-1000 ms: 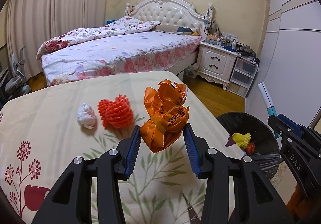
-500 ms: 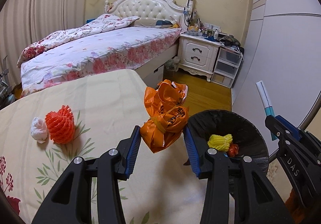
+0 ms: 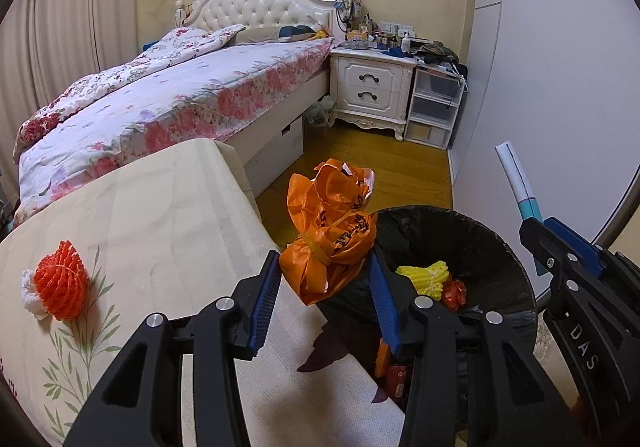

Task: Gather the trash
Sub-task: 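Open both tools to drop the orange paper and tube into the bin, then move both open tools back over the white tissue and red foam net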

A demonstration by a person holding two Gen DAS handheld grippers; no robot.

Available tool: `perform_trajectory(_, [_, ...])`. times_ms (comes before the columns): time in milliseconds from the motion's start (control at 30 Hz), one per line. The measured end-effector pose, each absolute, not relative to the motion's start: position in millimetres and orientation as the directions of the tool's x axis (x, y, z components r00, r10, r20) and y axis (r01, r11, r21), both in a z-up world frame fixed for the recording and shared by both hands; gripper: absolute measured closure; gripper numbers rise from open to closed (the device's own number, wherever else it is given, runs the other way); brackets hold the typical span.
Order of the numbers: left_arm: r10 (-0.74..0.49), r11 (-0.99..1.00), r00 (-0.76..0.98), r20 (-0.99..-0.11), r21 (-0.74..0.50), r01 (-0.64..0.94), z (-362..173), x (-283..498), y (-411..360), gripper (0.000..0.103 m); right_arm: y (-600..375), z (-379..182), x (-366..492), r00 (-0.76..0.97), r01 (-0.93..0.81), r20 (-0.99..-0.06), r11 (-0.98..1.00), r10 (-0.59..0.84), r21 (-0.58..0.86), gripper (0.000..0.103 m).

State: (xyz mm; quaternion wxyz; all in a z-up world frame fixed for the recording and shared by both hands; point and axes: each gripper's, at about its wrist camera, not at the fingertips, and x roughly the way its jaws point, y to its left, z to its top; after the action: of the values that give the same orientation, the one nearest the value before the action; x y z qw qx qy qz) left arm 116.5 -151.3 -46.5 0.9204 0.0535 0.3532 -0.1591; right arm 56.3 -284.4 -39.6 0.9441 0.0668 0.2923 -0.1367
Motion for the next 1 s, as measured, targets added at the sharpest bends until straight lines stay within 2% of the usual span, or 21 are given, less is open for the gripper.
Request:
perform_trajectory(200, [-0.250, 0.943, 0.693, -0.676, -0.005, 0.334, -49, 120, -158, 0.058, -291, -43, 58, 0.787, 0.309, -0.575, 0.950, -0.224, 0.052, 0.079])
perform_trajectory(267, [-0.253, 0.941, 0.683, -0.685, -0.010, 0.338, -50, 121, -159, 0.055, -292, -43, 57, 0.788, 0.319, -0.570, 0.946, -0.232, 0.056, 0.063])
perform_trajectory(467, [-0.245, 0.944, 0.681, -0.691, -0.011, 0.329, -53, 120, -159, 0.035, -295, -41, 54, 0.789, 0.348, -0.556, 0.936, -0.262, 0.053, 0.049])
perform_trajectory(600, [-0.237, 0.948, 0.688, -0.686, -0.008, 0.318, -52, 120, -159, 0.031, -297, -41, 54, 0.785, 0.357, -0.555, 0.933, -0.274, 0.044, 0.049])
perform_trajectory(667, [-0.231, 0.949, 0.690, -0.686, -0.004, 0.314, -52, 120, -159, 0.030, -297, -41, 54, 0.784, 0.360, -0.555, 0.932, -0.278, 0.042, 0.044])
perform_trajectory(1000, [-0.206, 0.958, 0.702, -0.682, 0.006, 0.287, -49, 117, -150, 0.028, -296, -43, 56, 0.771, 0.367, -0.568, 0.930, -0.288, 0.027, 0.038])
